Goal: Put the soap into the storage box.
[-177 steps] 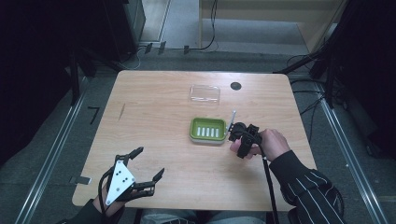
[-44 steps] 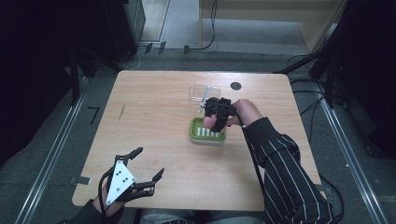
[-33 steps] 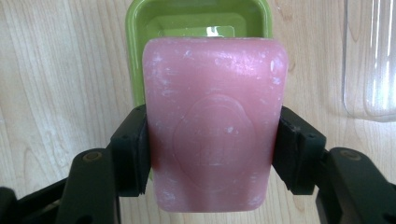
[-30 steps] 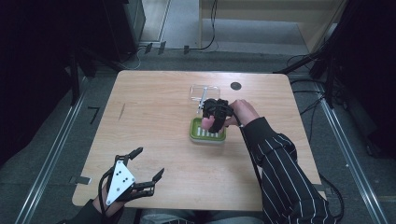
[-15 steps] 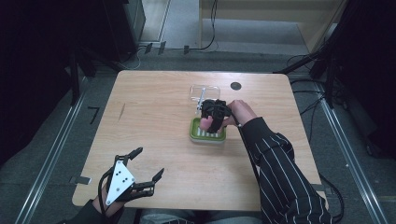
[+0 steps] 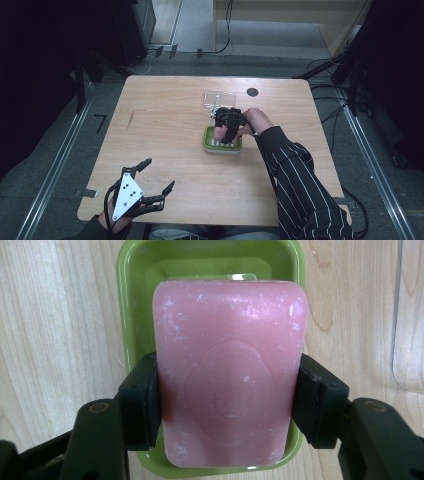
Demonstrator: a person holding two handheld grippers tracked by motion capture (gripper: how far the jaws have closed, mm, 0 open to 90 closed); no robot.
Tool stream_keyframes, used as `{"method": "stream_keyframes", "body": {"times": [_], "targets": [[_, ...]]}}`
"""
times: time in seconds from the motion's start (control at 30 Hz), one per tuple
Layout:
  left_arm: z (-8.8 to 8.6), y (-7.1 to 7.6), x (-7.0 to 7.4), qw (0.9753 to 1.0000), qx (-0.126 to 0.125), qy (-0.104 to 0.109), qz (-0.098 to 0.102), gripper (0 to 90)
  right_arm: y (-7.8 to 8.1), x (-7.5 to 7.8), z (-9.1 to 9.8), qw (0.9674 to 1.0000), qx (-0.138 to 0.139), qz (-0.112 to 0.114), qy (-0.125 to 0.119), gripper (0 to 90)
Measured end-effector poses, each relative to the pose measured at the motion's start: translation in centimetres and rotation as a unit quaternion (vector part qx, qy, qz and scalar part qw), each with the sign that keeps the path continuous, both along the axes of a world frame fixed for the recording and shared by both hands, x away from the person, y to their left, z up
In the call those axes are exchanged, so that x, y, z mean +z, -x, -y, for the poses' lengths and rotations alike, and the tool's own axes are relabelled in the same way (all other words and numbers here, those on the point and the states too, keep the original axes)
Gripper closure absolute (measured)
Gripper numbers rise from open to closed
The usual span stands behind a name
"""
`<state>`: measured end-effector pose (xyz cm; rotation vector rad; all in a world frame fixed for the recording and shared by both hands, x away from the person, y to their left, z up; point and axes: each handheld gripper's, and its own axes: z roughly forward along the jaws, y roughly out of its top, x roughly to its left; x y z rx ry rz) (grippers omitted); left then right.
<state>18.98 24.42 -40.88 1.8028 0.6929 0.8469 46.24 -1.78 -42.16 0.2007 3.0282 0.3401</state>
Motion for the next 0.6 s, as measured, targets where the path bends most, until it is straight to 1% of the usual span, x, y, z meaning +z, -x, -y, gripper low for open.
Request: {"method": "stream_keyframes", "body": {"times": [0.03, 0.13, 0.17, 0.23, 0.27, 0.37, 0.6], "targets": [[0.0, 0.0, 0.0, 1.0000, 0.000, 0.000, 0.000, 13.6, 0.0, -0.1, 0.0, 1.0000, -0.002, -0.001, 0.000, 38.5], [0.0, 0.1, 0.0, 1.0000, 0.001, 0.000, 0.000, 13.6, -0.2, -0.3, 0.0, 1.0000, 0.004, 0.001, -0.004, 38.5], [0.0, 0.1, 0.0, 1.0000, 0.001, 0.000, 0.000, 13.6, -0.1, -0.4, 0.0, 1.0000, 0.000, -0.002, -0.003, 38.6], [-0.1, 0.1, 0.0, 1.0000, 0.002, 0.000, 0.000, 13.6, -0.2, -0.6, -0.1, 1.0000, 0.004, 0.001, -0.002, 38.5], [-0.1, 0.1, 0.0, 1.0000, 0.002, 0.000, 0.000, 13.6, -0.2, -0.6, -0.1, 1.0000, 0.000, -0.001, 0.000, 38.5], [-0.1, 0.1, 0.0, 1.0000, 0.002, 0.001, 0.000, 13.6, -0.3, -0.8, -0.2, 1.0000, 0.005, -0.003, 0.000, 38.5], [-0.1, 0.1, 0.0, 1.0000, 0.002, 0.001, 0.001, 13.6, -0.4, -1.2, 0.0, 0.9999, 0.001, -0.010, -0.003, 38.5]]}}
